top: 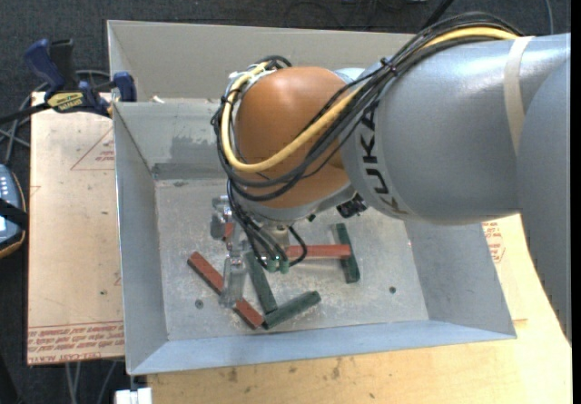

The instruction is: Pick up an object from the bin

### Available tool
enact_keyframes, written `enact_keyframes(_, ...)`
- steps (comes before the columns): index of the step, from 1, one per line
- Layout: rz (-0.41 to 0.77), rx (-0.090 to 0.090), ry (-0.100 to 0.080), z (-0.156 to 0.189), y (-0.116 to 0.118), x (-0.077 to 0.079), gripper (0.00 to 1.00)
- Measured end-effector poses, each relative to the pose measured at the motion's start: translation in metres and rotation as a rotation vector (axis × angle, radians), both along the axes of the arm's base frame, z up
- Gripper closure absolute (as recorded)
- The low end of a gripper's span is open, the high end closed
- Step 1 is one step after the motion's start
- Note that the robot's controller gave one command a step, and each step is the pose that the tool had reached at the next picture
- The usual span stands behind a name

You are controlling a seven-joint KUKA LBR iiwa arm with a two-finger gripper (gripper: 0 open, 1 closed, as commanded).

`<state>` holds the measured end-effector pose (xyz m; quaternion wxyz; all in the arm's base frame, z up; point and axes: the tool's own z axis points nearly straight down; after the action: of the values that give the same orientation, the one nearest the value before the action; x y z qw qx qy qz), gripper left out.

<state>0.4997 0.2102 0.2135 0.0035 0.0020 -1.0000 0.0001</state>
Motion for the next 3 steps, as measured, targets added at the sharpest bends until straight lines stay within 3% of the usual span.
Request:
enact_keyframes(1, -0.004, 0.001, -0.007, 0.004, -0.001, 0.002, 0.00)
enact_keyframes(2, -0.105, 0.002, -0.010, -0.053, -0.016, 0.004, 0.00)
enact_keyframes(3, -0.165, -0.001, -0.004, -0.073, -0.048, -0.015, 0.00)
